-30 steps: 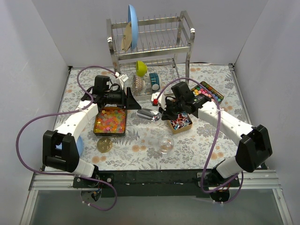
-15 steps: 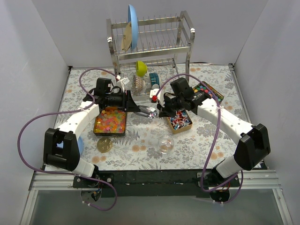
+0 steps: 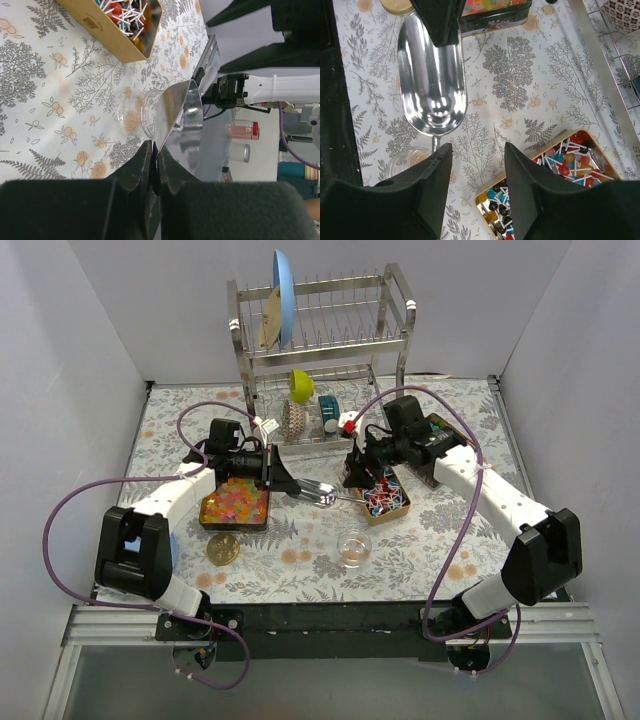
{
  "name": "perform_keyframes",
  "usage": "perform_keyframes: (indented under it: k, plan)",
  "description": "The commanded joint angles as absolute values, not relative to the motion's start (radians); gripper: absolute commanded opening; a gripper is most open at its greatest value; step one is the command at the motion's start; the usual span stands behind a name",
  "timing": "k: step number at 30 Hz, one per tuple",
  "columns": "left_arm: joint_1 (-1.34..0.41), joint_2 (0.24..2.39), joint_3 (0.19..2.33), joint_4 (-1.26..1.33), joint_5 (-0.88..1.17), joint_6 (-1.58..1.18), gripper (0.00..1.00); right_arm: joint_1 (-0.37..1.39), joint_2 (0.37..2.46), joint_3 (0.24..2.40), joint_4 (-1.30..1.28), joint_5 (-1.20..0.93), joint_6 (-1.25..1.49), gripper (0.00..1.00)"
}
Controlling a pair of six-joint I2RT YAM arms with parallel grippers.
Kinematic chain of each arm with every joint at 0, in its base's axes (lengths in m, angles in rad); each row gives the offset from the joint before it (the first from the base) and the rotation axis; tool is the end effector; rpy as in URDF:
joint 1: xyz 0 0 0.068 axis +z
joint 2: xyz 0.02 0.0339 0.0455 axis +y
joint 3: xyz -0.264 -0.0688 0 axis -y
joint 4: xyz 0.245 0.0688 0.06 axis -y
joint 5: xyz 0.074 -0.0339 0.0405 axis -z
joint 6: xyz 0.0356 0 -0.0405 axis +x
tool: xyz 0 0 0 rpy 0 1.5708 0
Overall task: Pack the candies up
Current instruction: Scoop the fake candies from the storage box.
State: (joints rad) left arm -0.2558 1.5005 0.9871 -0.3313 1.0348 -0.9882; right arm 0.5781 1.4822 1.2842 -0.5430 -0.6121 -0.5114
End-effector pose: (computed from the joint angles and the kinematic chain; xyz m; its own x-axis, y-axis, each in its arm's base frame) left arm 0.2879 -0.1069 0.2399 -0.9671 -0.1879 0.1715 -0.2292 0.3504 -0.9081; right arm 0.2608 0.1946 0.3175 -0.1004 -0.5438 -0.8332 -0.9763 0.2152 -0.0228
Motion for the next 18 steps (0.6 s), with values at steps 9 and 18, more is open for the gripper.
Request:
perform_keyframes:
  k: [9,18]
  plan:
    - [-0.224,1.506,0.950,-0.196,1.161,-1.123,0.00,0.526,1.442,1.276,-0.618,-0.834,-0.635,0.51]
    - [-0.221,1.523,0.962,-0.152,1.169,-1.175,0.00,0.546,1.457,1.252,-0.583,-0.808,-0.629,0.45]
